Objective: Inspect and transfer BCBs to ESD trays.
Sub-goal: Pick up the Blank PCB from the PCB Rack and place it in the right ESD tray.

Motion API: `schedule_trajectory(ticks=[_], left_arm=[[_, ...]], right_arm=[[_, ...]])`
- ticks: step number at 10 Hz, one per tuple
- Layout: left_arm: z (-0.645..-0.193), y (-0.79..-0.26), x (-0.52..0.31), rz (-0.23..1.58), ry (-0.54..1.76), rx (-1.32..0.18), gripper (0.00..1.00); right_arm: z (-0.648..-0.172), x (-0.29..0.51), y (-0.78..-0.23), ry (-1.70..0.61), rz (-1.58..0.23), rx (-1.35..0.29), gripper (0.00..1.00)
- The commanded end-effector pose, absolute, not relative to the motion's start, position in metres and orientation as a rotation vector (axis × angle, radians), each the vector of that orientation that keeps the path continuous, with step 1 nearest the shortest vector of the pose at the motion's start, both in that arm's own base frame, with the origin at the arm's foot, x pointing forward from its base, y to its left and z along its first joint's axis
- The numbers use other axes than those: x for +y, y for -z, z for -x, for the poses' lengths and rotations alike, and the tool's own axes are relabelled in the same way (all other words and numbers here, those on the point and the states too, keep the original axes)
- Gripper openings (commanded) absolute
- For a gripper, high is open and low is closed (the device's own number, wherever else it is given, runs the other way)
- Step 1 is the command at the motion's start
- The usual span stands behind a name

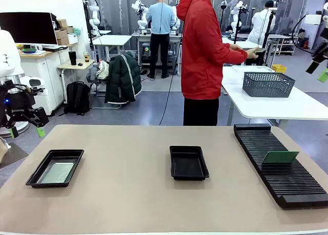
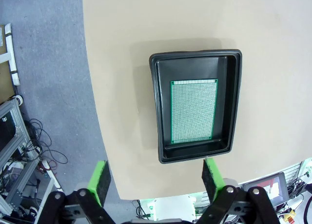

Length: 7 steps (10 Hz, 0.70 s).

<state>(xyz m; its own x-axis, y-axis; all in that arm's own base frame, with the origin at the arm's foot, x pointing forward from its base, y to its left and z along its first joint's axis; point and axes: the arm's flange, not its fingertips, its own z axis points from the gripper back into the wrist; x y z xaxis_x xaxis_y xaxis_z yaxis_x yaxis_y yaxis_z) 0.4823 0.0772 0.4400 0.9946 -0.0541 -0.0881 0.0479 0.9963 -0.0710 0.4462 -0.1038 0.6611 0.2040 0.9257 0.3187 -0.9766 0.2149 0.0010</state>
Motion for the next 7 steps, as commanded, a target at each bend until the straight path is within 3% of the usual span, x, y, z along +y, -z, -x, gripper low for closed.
schedule_trajectory(ticks=[1, 5, 7], left_arm=[[-0.481, -0.438, 0.078, 0.072, 0.047, 0.083, 1.0], [-0.481, -0.438, 0.078, 0.072, 0.047, 0.083, 1.0], [-0.481, -0.438, 0.078, 0.072, 0.047, 0.083, 1.0]], right_arm=[[-0.433, -0.115, -0.651, -1.455, -0.163, -0.242, 1.0], [-0.428, -0.122, -0.64, -1.622, -0.074, -0.167, 1.0], [-0.431, -0.122, -0.65, -1.589, -0.124, -0.181, 1.0]])
